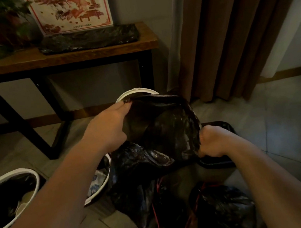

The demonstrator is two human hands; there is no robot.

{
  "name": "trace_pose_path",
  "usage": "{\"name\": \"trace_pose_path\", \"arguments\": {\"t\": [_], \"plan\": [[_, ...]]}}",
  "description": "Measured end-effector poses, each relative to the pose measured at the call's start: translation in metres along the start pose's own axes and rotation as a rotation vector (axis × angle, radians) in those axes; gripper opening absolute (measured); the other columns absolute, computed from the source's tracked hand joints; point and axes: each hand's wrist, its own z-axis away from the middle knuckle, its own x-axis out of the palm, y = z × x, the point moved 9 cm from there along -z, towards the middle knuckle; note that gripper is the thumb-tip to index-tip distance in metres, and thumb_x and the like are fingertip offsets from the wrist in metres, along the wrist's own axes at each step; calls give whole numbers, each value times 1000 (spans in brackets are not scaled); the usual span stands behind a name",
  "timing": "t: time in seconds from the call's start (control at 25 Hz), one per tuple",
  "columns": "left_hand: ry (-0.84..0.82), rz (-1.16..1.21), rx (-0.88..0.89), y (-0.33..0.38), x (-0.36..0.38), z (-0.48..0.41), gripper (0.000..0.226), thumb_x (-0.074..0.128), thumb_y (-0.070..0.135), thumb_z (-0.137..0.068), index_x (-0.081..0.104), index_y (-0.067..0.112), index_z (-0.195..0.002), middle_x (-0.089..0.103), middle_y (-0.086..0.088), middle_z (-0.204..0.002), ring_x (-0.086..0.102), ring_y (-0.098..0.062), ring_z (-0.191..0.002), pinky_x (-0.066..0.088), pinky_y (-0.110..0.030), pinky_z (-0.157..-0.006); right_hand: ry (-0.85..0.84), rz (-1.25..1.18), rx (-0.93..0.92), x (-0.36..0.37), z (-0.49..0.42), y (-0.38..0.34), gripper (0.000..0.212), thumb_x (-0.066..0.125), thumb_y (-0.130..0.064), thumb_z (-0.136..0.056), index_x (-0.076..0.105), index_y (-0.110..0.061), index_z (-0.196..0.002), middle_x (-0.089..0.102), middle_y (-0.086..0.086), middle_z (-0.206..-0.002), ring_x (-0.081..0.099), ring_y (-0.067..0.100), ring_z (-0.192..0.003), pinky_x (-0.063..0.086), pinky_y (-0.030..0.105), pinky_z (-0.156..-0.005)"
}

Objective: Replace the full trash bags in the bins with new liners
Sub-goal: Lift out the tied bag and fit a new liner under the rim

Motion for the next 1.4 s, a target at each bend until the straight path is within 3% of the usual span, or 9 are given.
{"name": "trace_pose_path", "arguments": {"t": [0.08, 0.2, 0.28, 0.4, 0.52, 0.72, 0.88, 1.12, 1.4], "plan": [[-36, 40, 143, 20, -5, 1, 95, 72, 4, -87, 28, 33, -166, 30, 10, -171, 31, -16, -156, 34, -37, -125, 168, -47, -96, -20, 6, -13, 34, 86, -30, -80, 57, -36, -98, 57, 5, -126, 64, 22, -96, 56, 32, -70], [-8, 115, 356, 44, -23, 9, 78, 67, 2, -93, 42, 34, -160, 31, 24, -163, 26, 8, -147, 22, -10, -121, 312, -48, -204, -39, 7, -36, 49, 83, -47, -84, 57, -60, -124, 9, 3, -170, 26, 39, -151, 35, 56, -117], [12, 125, 396, 45, -35, 13, 70, 63, -1, -94, 53, 34, -154, 33, 24, -163, 26, 10, -142, 21, -9, -117, 307, 19, -239, -36, 1, -43, 43, 79, -44, -90, 65, -53, -129, 9, -1, -174, 16, 34, -158, 23, 57, -123], [-37, 92, 307, 26, -38, 14, 64, 59, -9, -89, 76, 43, -122, 32, 21, -167, 34, -3, -147, 37, -29, -118, 273, -28, -263, -24, -9, -47, 32, 72, -26, -97, 72, -35, -128, 61, 0, -141, 63, 17, -118, 55, 31, -94], [-58, -86, 169, 6, -26, 14, 42, 60, 3, -93, 79, 39, -101, 32, 12, -166, 40, -17, -146, 42, -40, -118, 444, -79, -274, -35, -4, -53, 16, 67, -20, -99, 75, -32, -107, 65, -7, -107, 59, 3, -78, 42, 14, -61], [-7, -425, -44, -25, -5, 26, 37, 67, 32, -91, 67, 32, -128, 56, 8, -133, 58, -17, -116, 58, -37, -85, 586, 8, -293, -56, 14, -57, 26, 61, -13, -96, 76, -26, -114, 58, -8, -110, 52, 9, -87, 41, 23, -69], [-98, -485, -186, -56, 12, 38, 53, 74, 33, -85, 58, 30, -135, 51, 2, -140, 62, -24, -112, 53, -38, -72, 647, 25, -137, -69, 24, -41, 14, 62, -23, -93, 74, -26, -101, 53, -12, -78, 48, 6, -66, 35, 24, -53], [214, -98, -296, -62, -5, 45, 10, 72, 32, -89, 62, 31, -86, 58, 8, -84, 57, -14, -73, 46, -32, -60, 724, -36, -215, -72, 31, -50, 22, 71, -9, -92, 66, -26, -77, 52, -6, -94, 50, 12, -76, 42, 26, -62], [107, -301, -151, -55, 22, 46, 21, 72, 23, -91, 76, 38, -105, 44, 1, -112, 52, -18, -83, 53, -34, -67, 597, 33, -292, -56, 23, -69, 15, 77, -19, -91, 73, -31, -99, 46, -5, -105, 52, 14, -88, 45, 23, -65]]}}
